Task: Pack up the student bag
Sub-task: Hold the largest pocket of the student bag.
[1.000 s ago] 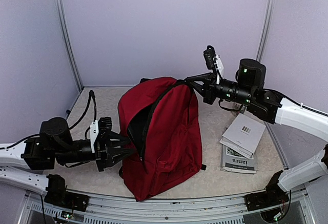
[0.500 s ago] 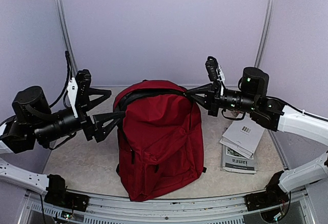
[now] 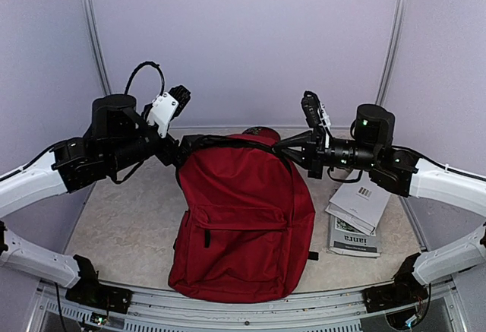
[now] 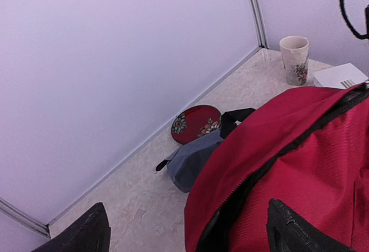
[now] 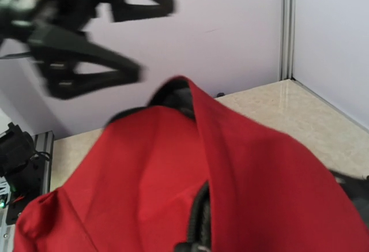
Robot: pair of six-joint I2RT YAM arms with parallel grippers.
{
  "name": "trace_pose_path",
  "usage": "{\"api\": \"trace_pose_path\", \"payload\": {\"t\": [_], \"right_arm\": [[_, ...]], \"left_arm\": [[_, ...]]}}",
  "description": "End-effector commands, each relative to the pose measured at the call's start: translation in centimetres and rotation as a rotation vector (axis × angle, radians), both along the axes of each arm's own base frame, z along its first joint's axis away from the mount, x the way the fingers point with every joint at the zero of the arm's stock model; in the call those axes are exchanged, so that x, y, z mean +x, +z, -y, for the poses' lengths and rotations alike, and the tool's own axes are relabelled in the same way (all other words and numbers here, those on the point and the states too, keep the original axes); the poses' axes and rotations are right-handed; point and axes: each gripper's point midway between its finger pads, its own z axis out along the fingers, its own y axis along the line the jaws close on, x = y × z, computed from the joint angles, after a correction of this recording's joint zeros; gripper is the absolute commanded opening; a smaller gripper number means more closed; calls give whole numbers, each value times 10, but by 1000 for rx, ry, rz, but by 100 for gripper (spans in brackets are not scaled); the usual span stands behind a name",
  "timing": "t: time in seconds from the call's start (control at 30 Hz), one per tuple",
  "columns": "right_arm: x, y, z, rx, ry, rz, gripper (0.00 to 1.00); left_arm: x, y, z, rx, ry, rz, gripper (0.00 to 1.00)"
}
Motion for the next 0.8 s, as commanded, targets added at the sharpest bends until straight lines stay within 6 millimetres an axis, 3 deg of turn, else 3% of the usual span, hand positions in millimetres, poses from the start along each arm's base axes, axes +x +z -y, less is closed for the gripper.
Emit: {"api": "trace_pose_path", "payload": {"t": [0.0, 0.1, 0.23, 0.43, 0.57, 0.67, 0.77], "right_arm": [[-4, 14, -5, 38, 31, 49, 0], [-3, 13, -6, 29, 30, 50, 0], [0, 10, -7, 16, 21, 50, 0], [1, 8, -7, 6, 16, 51, 0], [1, 7, -7, 3, 17, 51, 0], [1, 8, -7, 5, 17, 52, 0], [2, 8, -7, 4, 15, 56, 0]], "left_arm": [[31, -2, 17, -2, -113, -14, 87], [34, -22, 44, 49, -290, -58, 86], [15, -43, 69, 115, -495, -100, 86], [-3, -31, 76, 88, -624, -37, 86], [-5, -34, 80, 121, -660, -48, 85], [12, -43, 80, 156, -586, -44, 76], [31, -54, 83, 199, -517, -56, 51]]}}
